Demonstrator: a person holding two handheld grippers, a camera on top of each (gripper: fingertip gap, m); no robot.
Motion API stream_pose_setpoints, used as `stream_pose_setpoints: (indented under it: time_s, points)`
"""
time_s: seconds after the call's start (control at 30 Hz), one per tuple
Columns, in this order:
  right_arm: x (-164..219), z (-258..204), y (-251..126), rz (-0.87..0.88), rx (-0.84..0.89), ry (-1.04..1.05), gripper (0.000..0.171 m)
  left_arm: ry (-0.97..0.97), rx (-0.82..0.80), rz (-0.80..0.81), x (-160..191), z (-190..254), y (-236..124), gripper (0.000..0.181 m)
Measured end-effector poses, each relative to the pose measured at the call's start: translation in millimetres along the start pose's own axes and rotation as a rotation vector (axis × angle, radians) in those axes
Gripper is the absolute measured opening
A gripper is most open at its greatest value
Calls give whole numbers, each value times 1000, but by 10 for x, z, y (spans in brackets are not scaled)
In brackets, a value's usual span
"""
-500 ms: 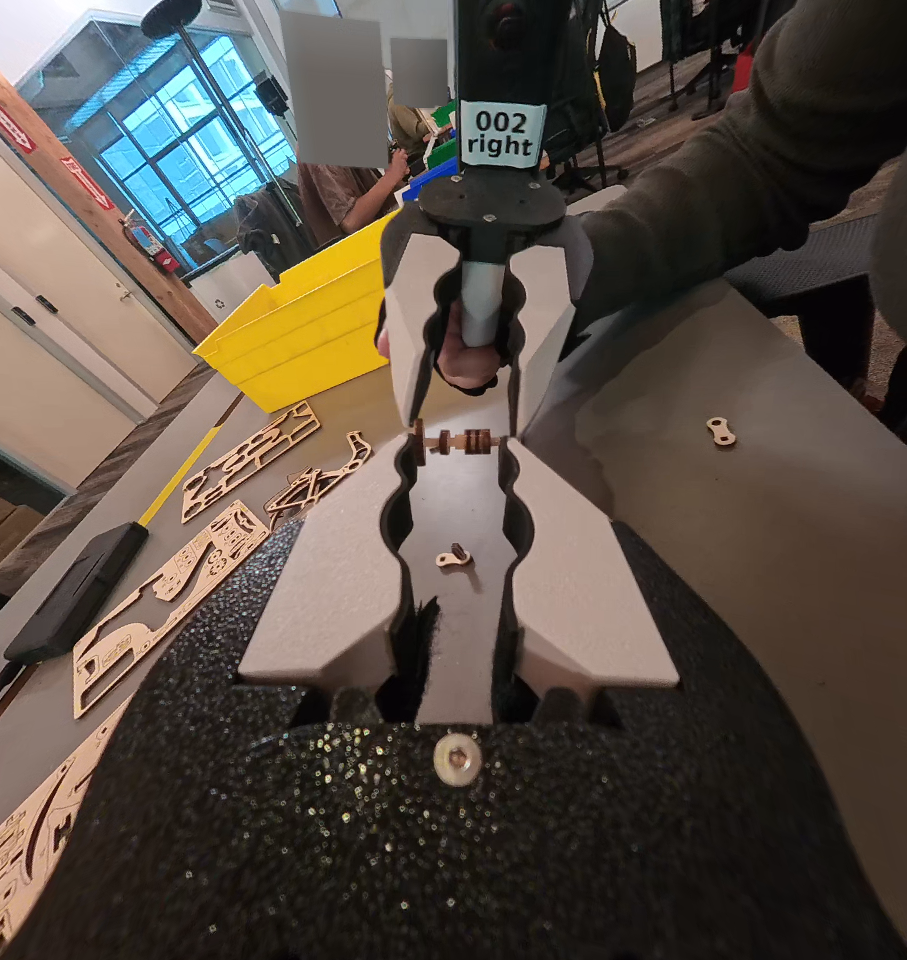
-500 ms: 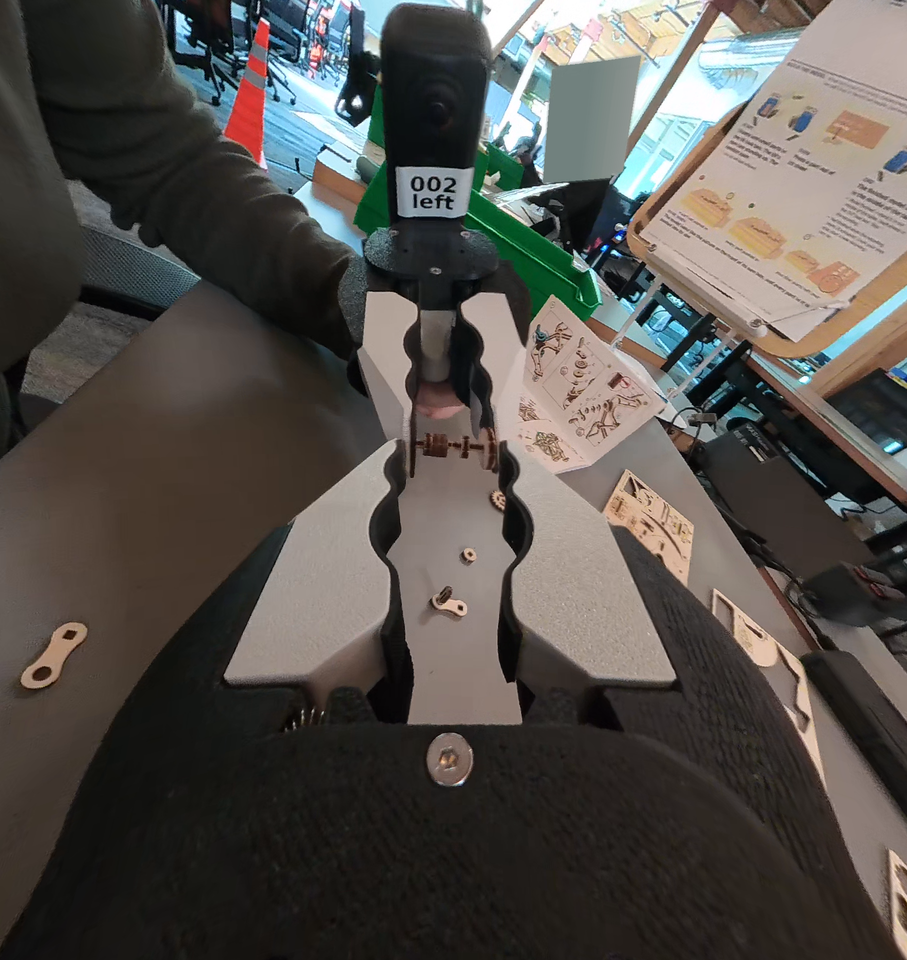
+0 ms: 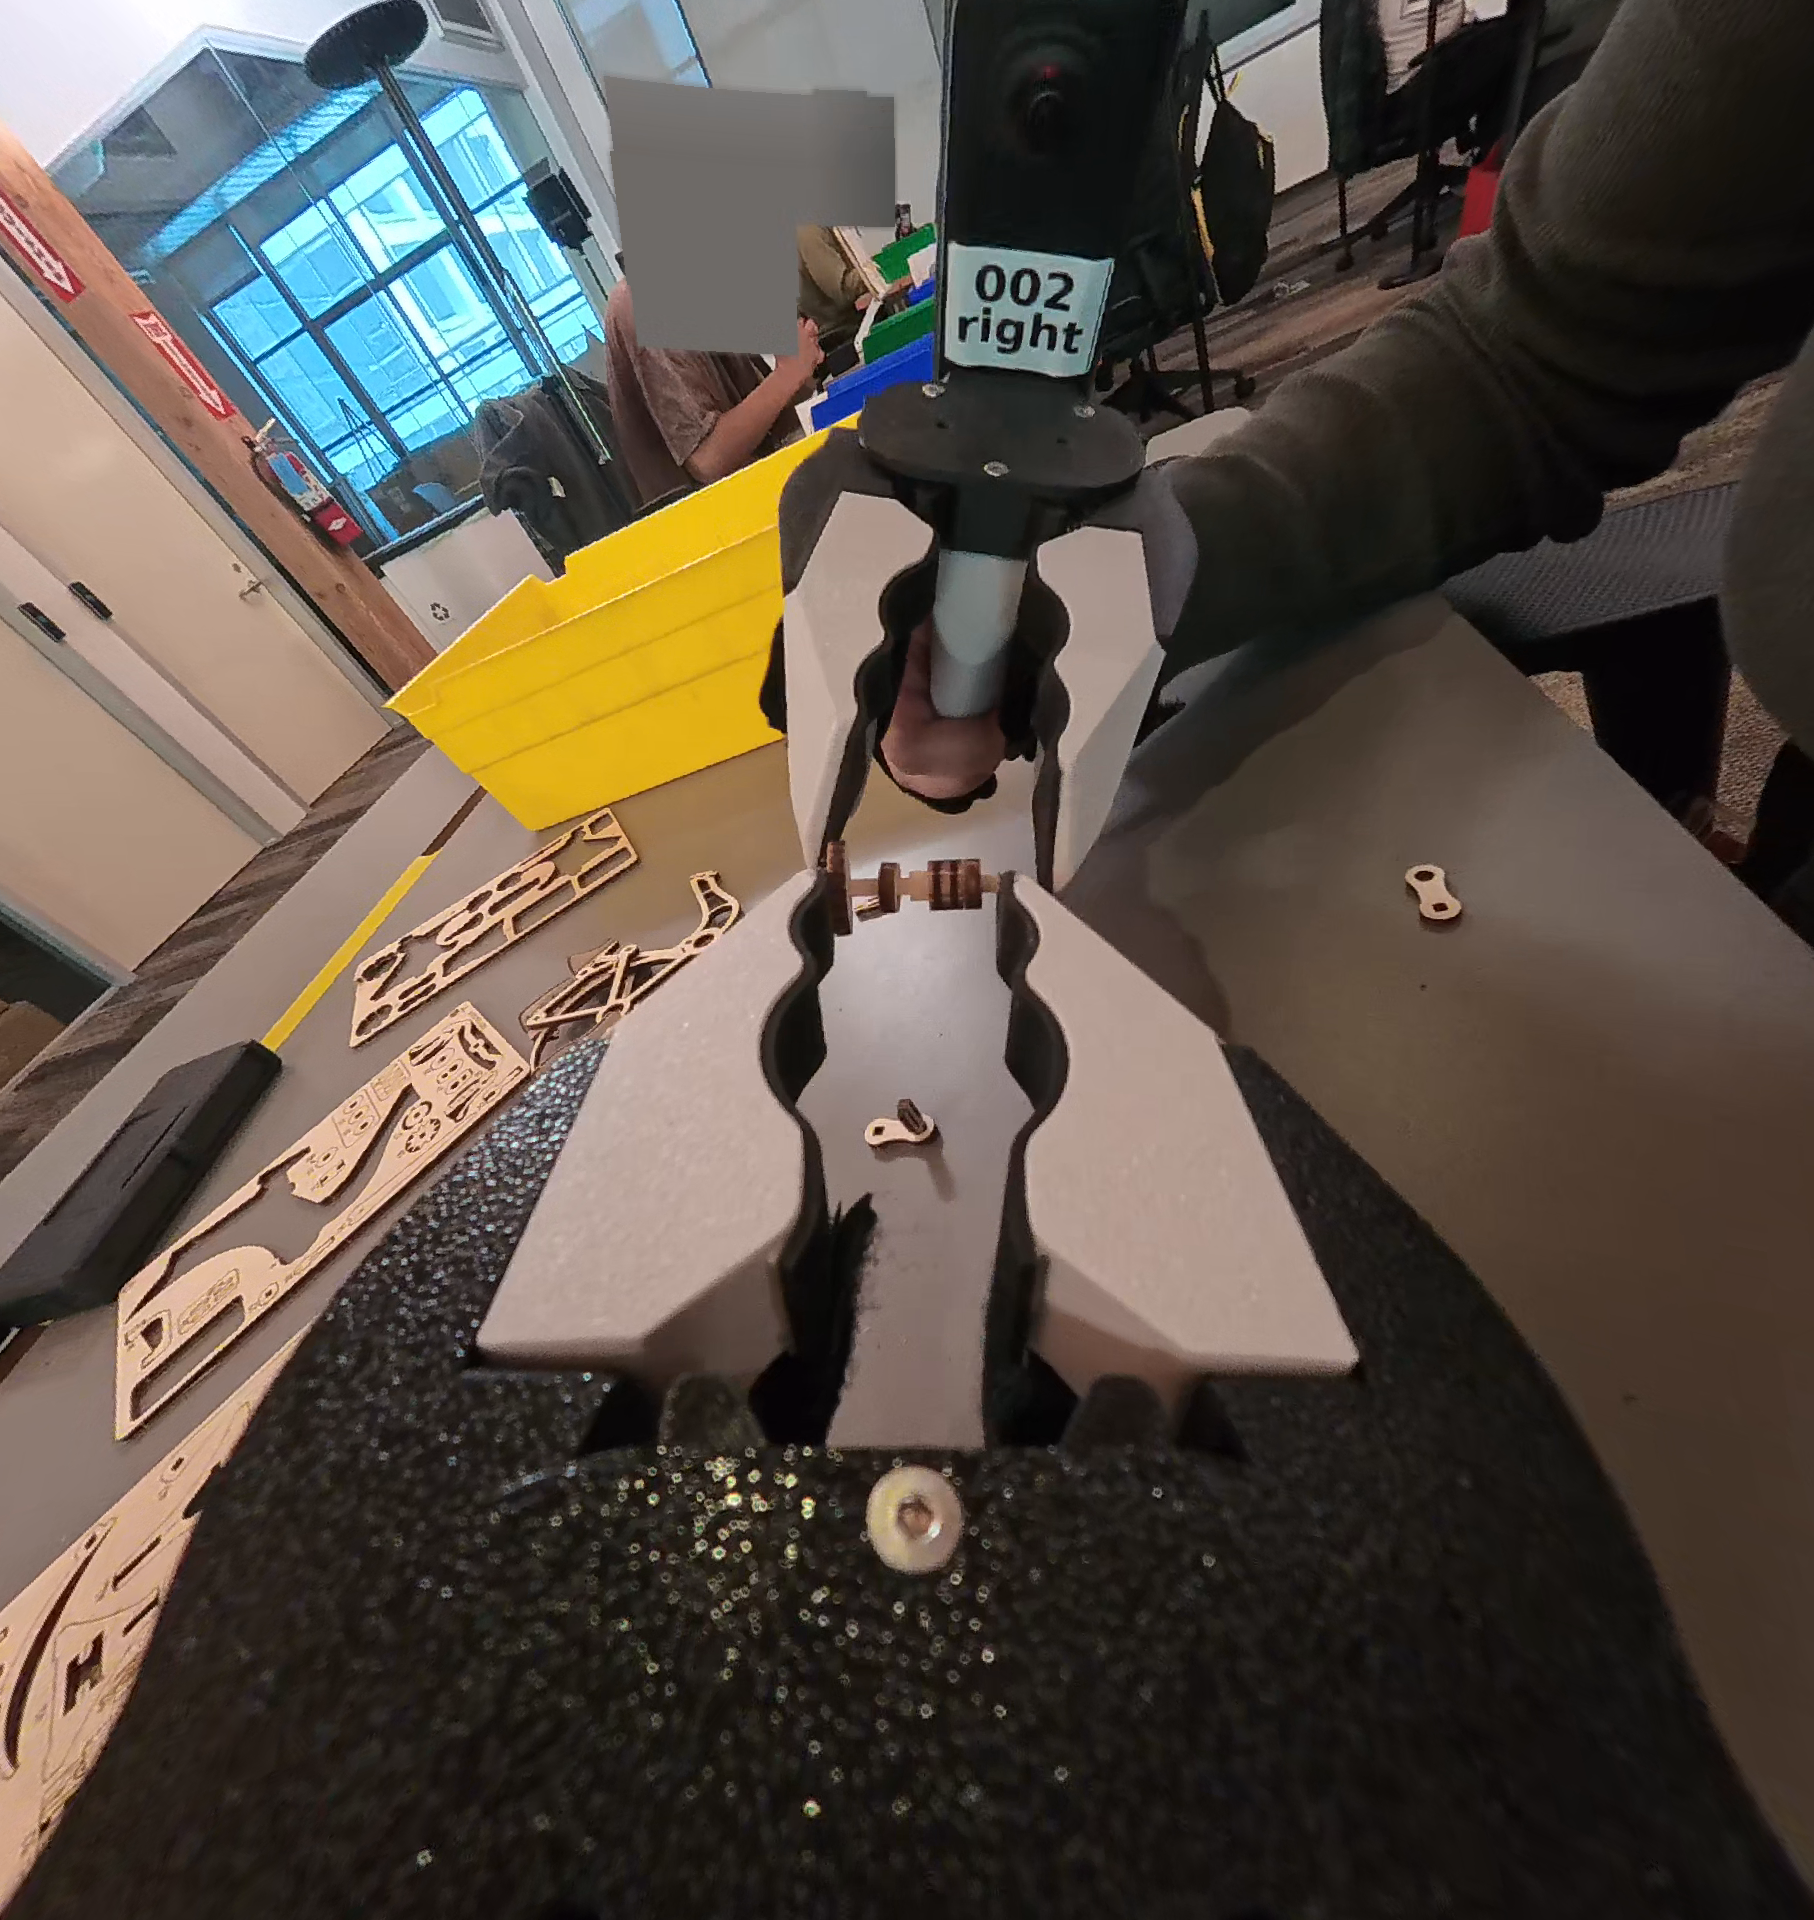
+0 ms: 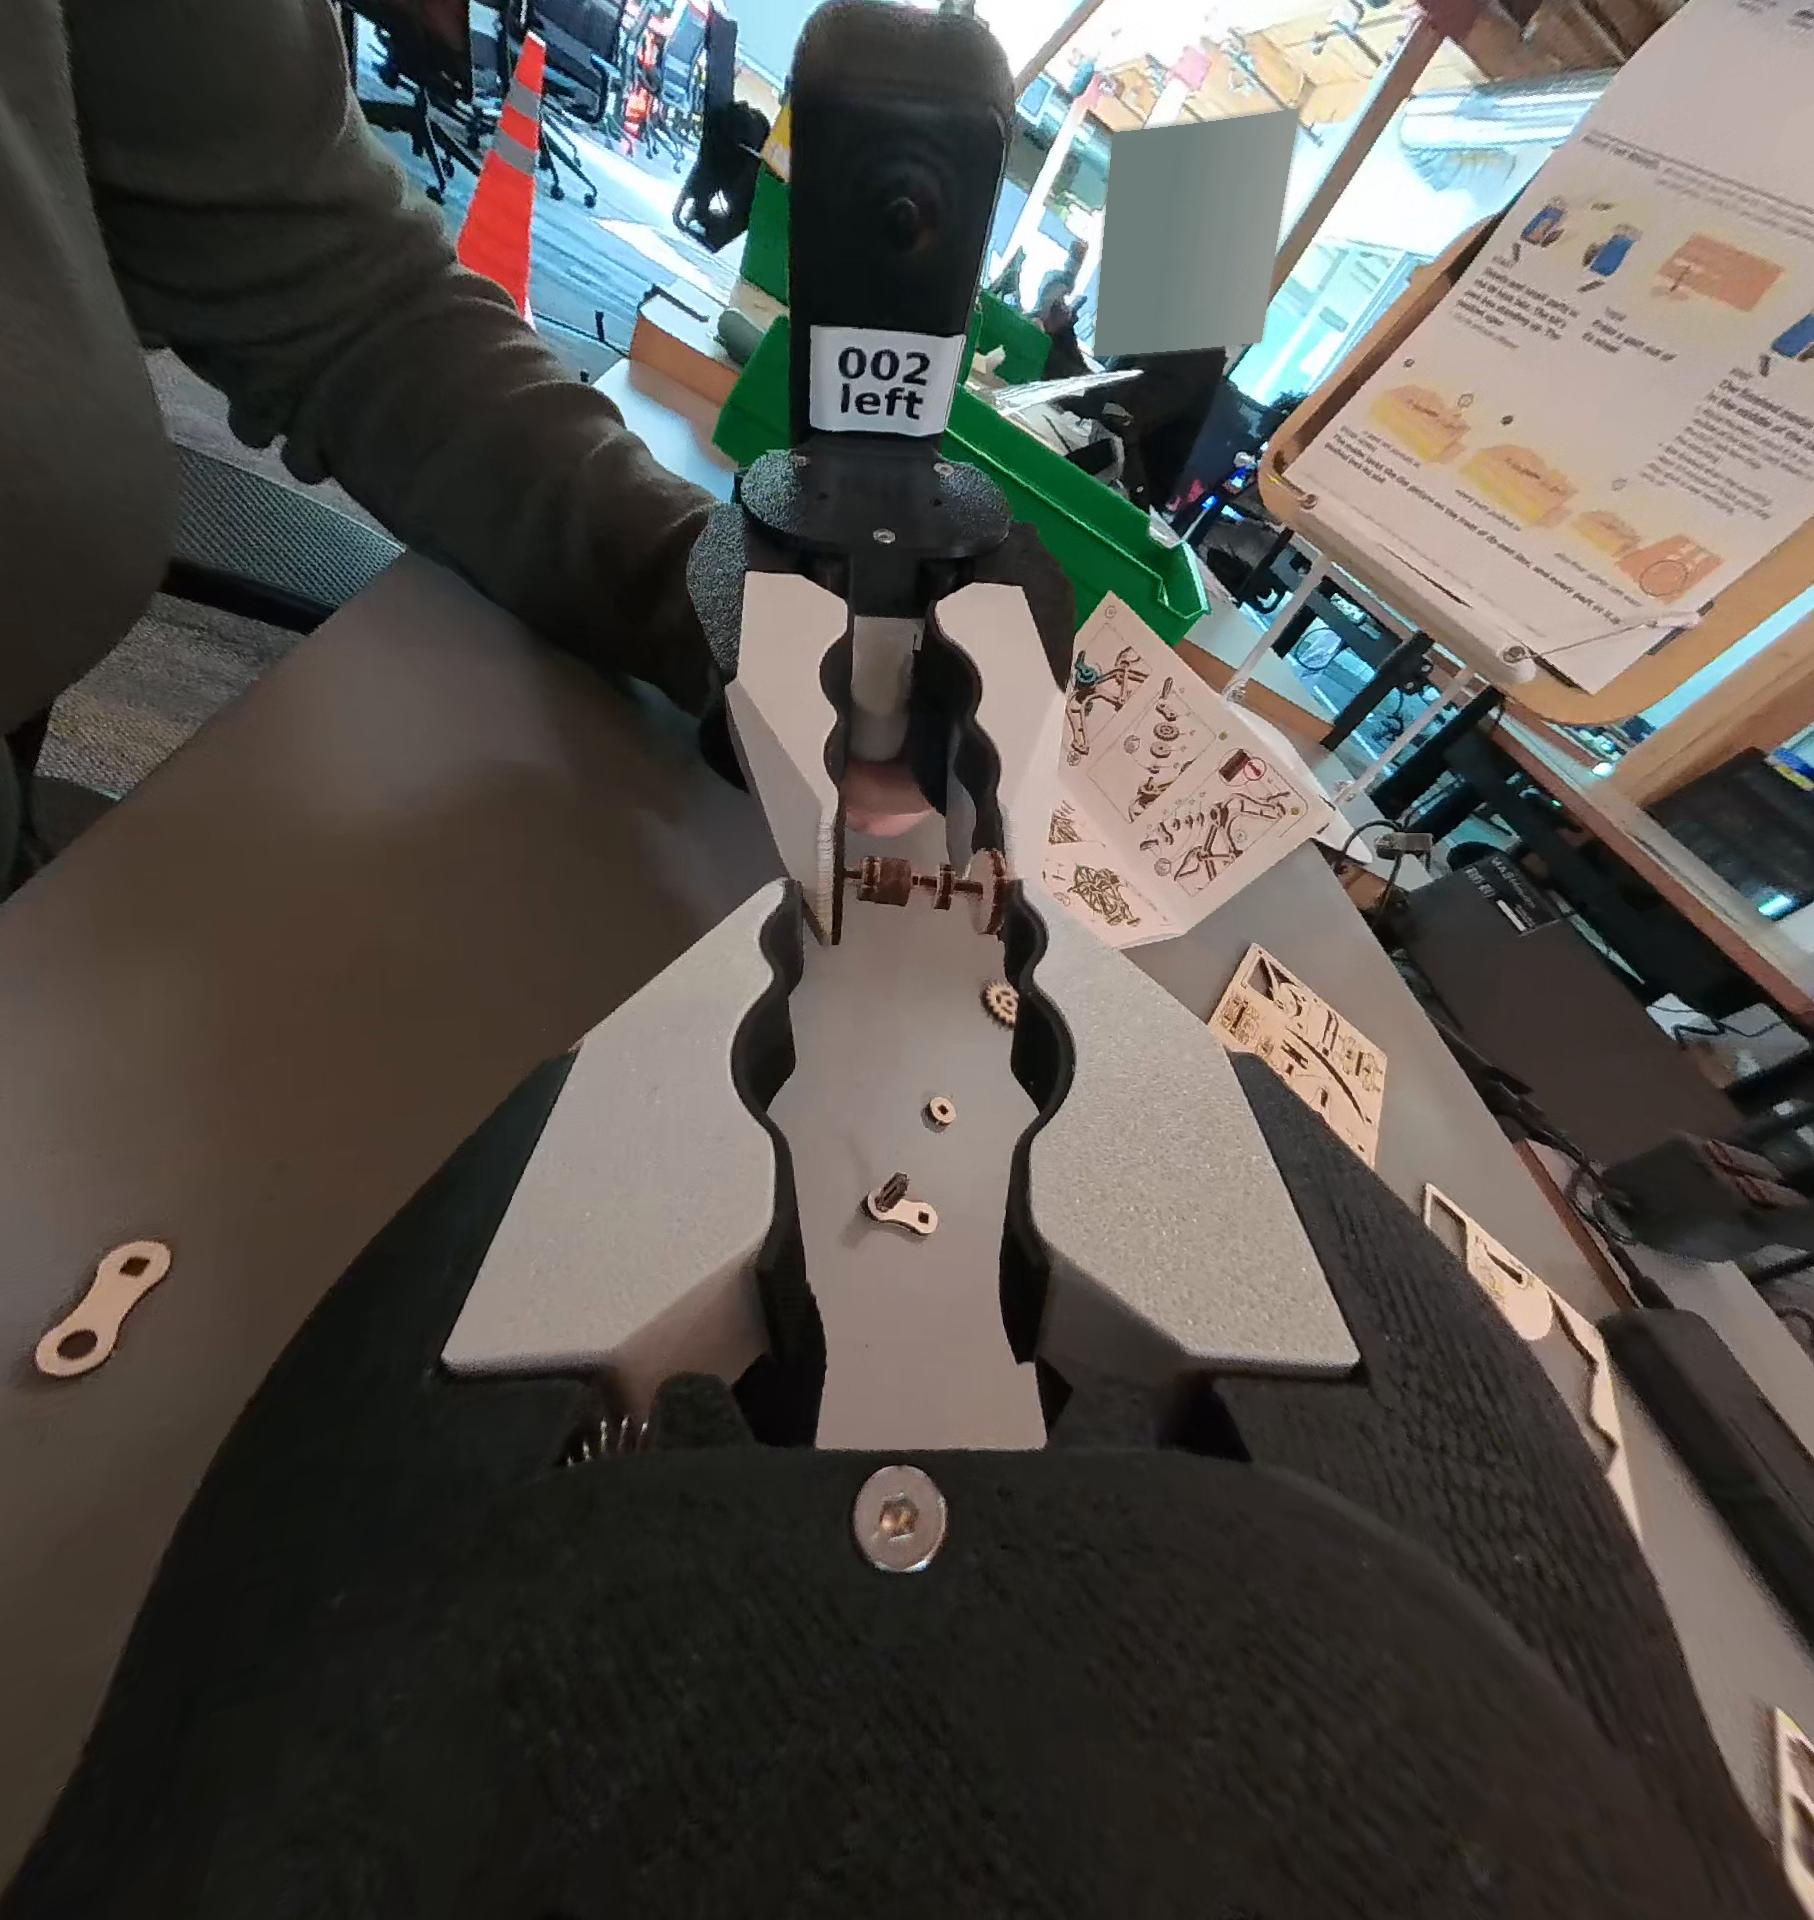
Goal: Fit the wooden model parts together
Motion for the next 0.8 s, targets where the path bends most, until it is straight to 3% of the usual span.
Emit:
stream_pose_setpoints:
  time_s: [0.8]
  points:
    - [20, -3, -11, -55, -38, -6, 29, 83, -7, -39, 33, 51, 23, 25]
Point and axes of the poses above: each gripper's, where its closed fingertips meet, y out along the fingers, x out of its underside, z = x × y across the jaws, the point moved 10 cm from there along -y, back along the fingers, and after that the axes turned 4 degrees about z, right-handed, at the moved point
